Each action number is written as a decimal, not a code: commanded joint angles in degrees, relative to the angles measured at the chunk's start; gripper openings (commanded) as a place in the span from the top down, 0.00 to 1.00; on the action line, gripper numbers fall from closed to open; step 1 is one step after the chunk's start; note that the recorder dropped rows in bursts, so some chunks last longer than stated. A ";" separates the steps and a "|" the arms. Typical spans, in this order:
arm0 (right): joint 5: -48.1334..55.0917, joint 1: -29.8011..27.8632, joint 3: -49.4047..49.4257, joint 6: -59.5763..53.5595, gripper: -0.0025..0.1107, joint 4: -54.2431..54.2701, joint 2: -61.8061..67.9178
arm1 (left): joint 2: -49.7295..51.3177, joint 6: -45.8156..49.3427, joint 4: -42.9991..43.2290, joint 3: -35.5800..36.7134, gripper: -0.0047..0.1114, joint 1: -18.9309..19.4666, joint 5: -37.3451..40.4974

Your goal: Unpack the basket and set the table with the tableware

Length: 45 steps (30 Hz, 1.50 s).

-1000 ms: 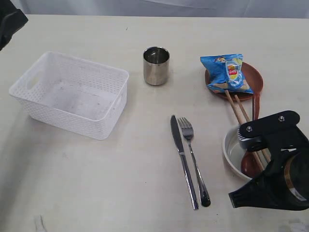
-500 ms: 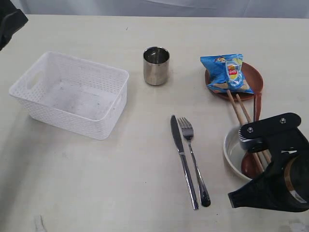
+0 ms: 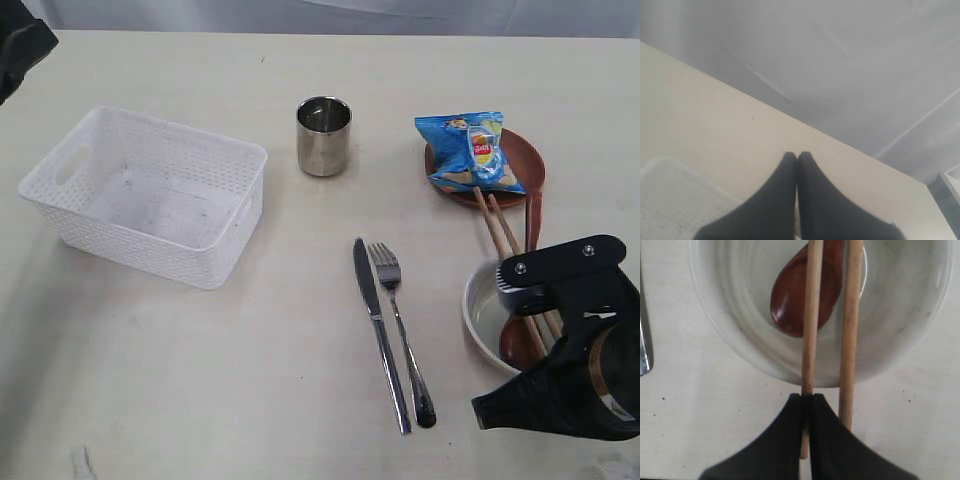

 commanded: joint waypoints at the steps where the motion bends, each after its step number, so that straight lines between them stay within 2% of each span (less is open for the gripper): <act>1: 0.40 -0.32 0.29 -0.45 0.98 0.47 -0.17 | 0.08 -0.29 0.28 0.37 0.96 0.18 -0.32; 4: 0.40 -0.32 0.29 -0.68 0.96 0.47 -0.17 | 0.08 -0.29 0.28 0.37 0.96 0.18 -0.32; 6: 0.40 -0.32 0.29 -0.68 0.82 0.59 -0.17 | 0.08 -0.29 0.28 0.37 0.96 0.18 -0.32; 7: 0.40 -0.32 0.29 -0.68 0.68 0.59 -0.17 | 0.08 -0.29 0.28 0.37 0.96 0.18 -0.32; 8: 0.40 -0.32 0.29 -0.68 0.60 0.59 -0.17 | 0.08 -0.29 0.28 0.37 0.96 0.18 -0.32; 9: 0.40 -0.32 0.18 -0.68 0.59 0.59 -0.17 | 0.08 -0.29 0.28 0.37 0.96 0.18 -0.32; 13: 2.82 -0.32 -1.58 -1.71 0.63 0.59 -0.17 | 0.08 -0.29 0.28 0.37 0.96 0.18 -0.32; 18: 9.85 -0.32 -6.81 -5.13 0.63 0.47 -0.34 | 0.08 -0.30 0.28 0.37 0.96 0.18 -0.32; 23: 11.20 -0.44 -9.63 -6.60 0.62 0.58 -0.34 | 0.08 -0.20 0.28 0.37 0.96 0.18 -0.32; 25: 9.91 -2.41 -10.57 -8.50 0.62 0.52 -0.22 | 0.08 -0.20 0.28 0.37 0.96 0.18 -0.32; 29: 7.61 -12.14 -10.81 -15.14 0.62 2.34 -0.22 | 0.08 -0.20 0.28 0.37 0.96 0.18 -0.32; 32: 5.03 -20.08 -10.81 -27.08 0.62 10.58 -0.22 | 0.08 -0.20 0.28 0.37 0.96 0.18 -0.32; 34: 1.88 -24.25 -10.81 -38.44 0.62 20.32 -0.22 | 0.08 -0.20 0.28 0.37 0.96 0.18 -0.32; 36: -0.07 -25.10 -10.81 -41.93 0.62 21.90 -0.22 | 0.08 -0.20 0.28 0.37 0.96 0.18 -0.32; 41: 0.44 -25.10 -10.81 -41.55 0.61 16.25 3.46 | 0.08 -0.20 0.28 0.37 0.96 0.18 -0.32; 43: -0.75 -25.10 -10.86 -41.42 0.48 16.25 7.86 | 0.08 -0.08 0.28 0.37 0.96 0.18 -0.32; 45: -0.33 -25.10 -11.65 -41.02 0.46 15.62 10.52 | 0.08 0.07 0.28 0.37 0.96 0.18 -0.32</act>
